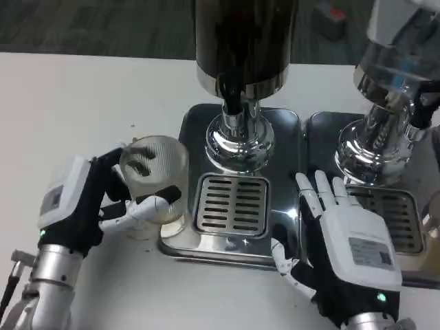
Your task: Grasp the cup under the faucet to collect the drink, then remove the cup.
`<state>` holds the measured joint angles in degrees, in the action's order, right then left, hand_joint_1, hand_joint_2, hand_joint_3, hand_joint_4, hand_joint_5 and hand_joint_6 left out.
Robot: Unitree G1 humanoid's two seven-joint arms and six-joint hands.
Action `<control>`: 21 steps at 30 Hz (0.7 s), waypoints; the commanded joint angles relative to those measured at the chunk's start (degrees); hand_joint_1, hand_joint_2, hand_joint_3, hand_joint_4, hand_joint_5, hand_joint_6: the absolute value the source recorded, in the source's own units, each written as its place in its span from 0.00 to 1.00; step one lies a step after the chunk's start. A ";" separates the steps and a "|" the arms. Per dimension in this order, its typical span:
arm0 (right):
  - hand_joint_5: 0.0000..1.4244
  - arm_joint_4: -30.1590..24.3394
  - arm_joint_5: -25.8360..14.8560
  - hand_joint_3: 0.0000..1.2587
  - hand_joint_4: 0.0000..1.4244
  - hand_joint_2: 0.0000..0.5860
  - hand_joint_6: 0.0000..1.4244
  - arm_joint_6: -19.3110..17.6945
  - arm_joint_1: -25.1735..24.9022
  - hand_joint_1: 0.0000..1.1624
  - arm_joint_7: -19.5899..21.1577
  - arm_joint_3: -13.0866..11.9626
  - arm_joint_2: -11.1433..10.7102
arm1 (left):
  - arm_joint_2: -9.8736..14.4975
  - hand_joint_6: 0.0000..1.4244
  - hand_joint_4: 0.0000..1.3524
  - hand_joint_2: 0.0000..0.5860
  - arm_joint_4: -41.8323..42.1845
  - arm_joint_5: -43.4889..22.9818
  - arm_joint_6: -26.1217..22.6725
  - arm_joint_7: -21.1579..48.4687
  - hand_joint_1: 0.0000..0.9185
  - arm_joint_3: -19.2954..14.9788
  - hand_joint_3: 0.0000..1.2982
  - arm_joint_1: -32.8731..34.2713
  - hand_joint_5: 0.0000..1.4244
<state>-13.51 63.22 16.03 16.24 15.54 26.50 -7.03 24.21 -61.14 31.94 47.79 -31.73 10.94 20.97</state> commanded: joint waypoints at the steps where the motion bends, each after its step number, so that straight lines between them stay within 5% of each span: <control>1: 0.00 -0.40 0.59 0.07 0.00 0.89 0.08 0.84 -0.25 0.37 0.66 -0.11 0.36 | -1.64 0.68 0.55 0.14 -0.23 1.07 0.29 -0.90 0.44 2.00 0.48 4.34 0.66; 12: 0.00 -0.83 1.03 0.07 0.00 0.89 0.08 2.00 0.48 0.37 1.81 0.19 0.74 | -4.93 0.67 0.54 0.14 -5.43 6.54 -3.20 -3.20 0.44 9.03 0.48 10.45 0.66; 21: 0.00 -1.22 1.29 0.07 0.00 0.89 0.08 3.05 0.88 0.37 2.34 0.58 1.16 | -7.45 0.66 0.54 0.14 -8.44 6.97 -5.49 -4.97 0.44 11.54 0.48 13.19 0.66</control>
<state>-13.91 63.79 18.64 16.66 17.02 27.08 -6.27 17.39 -68.70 38.08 43.43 -35.40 21.45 32.78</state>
